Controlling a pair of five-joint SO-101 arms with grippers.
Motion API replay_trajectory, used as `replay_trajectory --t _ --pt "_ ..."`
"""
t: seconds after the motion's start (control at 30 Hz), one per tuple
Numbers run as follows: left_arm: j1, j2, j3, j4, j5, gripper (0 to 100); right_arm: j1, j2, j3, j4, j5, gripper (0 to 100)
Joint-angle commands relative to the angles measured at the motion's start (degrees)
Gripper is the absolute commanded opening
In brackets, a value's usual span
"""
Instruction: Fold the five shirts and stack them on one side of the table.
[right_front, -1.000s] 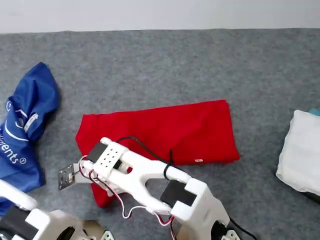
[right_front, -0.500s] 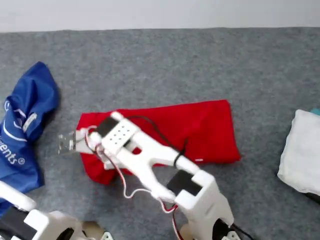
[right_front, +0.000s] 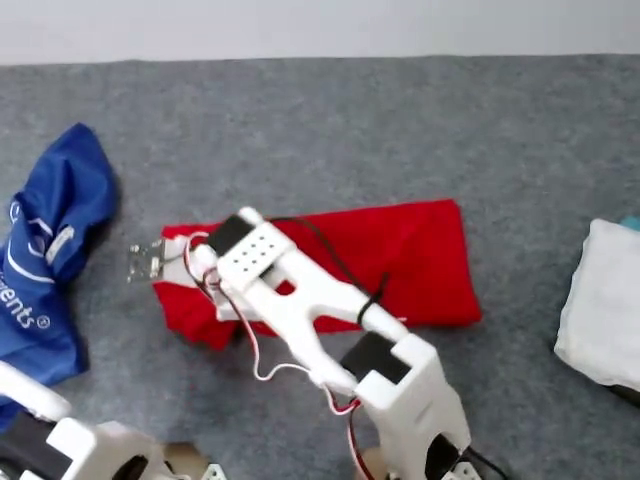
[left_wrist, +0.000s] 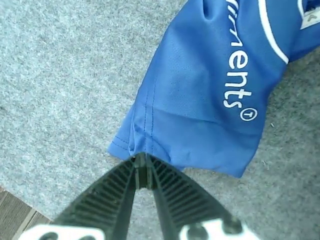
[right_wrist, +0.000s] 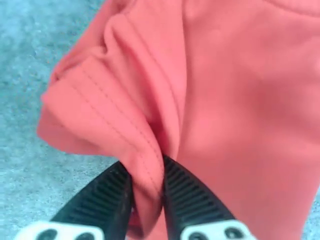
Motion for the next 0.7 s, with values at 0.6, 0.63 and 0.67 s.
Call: replay_trajectory --t 0.6,0.63,0.67 --pt "0.35 -0.18 -0.13 -1.85 -0.53 1 4.0 -3.03 -5.71 -3.38 0.53 1.0" --pt "0.35 -0.18 -0.13 -2.11 -0.53 1 4.26 -2.15 -6.86 -3.38 0.44 1.0" --pt "0.35 -0.18 -0.04 -2.29 -0.53 1 4.7 -1.01 -8.18 -3.3 0.26 1.0"
